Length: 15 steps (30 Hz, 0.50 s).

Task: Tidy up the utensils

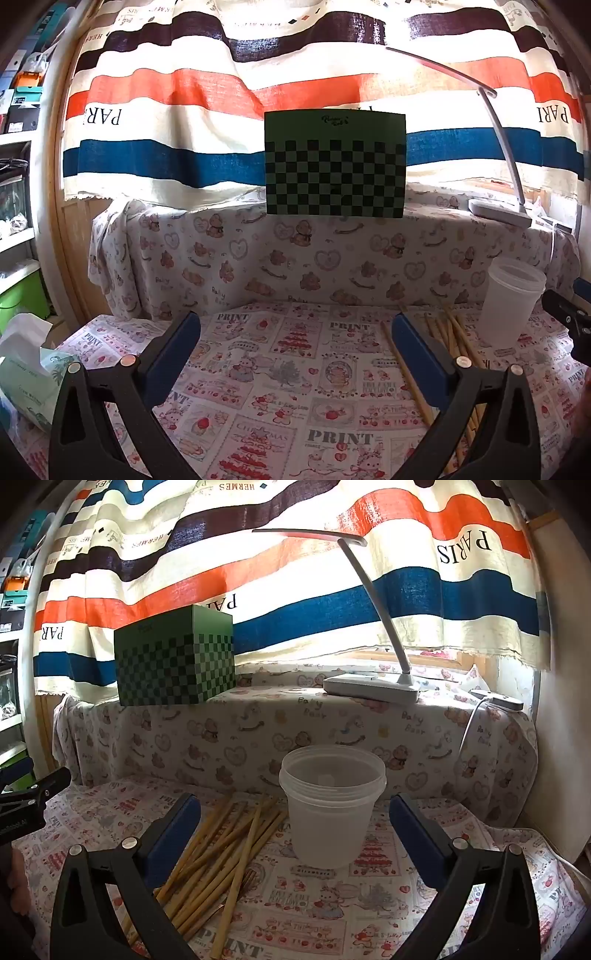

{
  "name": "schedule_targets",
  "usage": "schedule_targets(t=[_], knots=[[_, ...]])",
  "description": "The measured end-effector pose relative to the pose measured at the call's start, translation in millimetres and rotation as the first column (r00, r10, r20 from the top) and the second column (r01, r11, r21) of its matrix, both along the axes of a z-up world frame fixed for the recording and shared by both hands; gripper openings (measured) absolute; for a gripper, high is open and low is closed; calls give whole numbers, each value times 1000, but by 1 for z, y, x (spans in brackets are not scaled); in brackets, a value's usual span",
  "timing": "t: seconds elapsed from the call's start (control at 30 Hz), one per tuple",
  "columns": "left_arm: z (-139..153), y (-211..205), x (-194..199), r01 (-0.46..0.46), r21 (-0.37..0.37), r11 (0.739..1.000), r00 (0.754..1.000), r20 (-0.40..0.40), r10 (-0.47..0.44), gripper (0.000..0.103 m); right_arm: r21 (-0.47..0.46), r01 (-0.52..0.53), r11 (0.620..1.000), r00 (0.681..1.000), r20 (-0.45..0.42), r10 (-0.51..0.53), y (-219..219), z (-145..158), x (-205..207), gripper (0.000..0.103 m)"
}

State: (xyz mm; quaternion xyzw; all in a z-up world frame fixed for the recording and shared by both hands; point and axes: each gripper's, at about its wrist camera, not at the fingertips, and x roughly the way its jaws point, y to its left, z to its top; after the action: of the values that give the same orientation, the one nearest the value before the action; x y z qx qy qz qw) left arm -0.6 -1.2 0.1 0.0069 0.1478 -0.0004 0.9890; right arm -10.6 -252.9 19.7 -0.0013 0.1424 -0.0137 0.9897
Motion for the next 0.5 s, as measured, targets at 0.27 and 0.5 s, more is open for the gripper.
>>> schedule_targets(t=[0.27,0.5], knots=[[-3,5,3,-21,-35,999,1000,-14,20,103,4,4,1000,1000,10,-4,-5,3,-7,103],[-1,-1,2,-27,-5,1000,1000,-9,27,103,-8,3,1000,1000,1,-3,4,2,-9,103]])
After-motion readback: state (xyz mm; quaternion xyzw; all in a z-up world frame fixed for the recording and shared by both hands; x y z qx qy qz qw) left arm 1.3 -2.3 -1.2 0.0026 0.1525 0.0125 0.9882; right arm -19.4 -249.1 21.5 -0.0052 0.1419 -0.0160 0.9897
